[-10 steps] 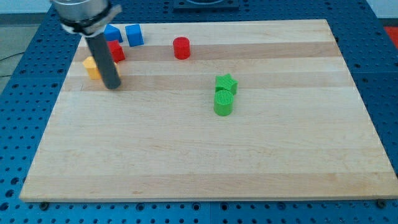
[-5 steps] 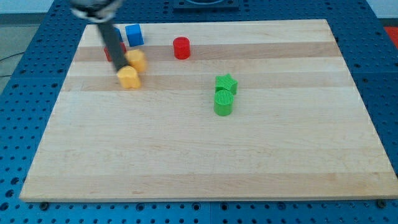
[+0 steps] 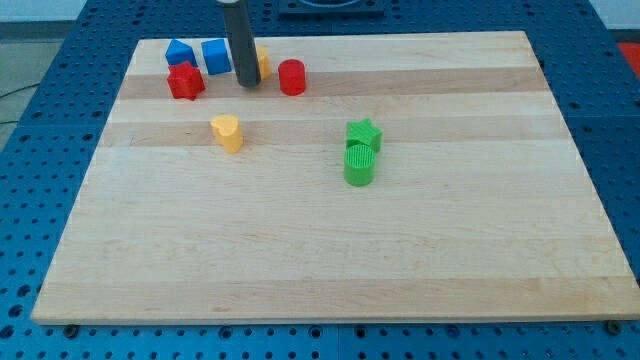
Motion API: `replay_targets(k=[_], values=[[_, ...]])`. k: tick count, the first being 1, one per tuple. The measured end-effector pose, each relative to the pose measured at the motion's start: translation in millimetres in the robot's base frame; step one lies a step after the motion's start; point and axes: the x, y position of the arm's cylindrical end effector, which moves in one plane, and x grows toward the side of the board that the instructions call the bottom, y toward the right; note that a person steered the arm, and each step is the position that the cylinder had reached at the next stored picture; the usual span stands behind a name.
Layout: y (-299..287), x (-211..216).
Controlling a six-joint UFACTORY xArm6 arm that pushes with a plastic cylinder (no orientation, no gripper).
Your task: Move the yellow hexagon parallel above the green star
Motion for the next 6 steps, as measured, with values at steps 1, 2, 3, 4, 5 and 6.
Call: replay_targets(k=[1,2,3,4,5,6], values=[[-12.1,-0.6],[-15.8,-16.5],[-15.3,-41.8],[-1.6,-60.1],[31.7,-73.1],[25.5,-80.1]])
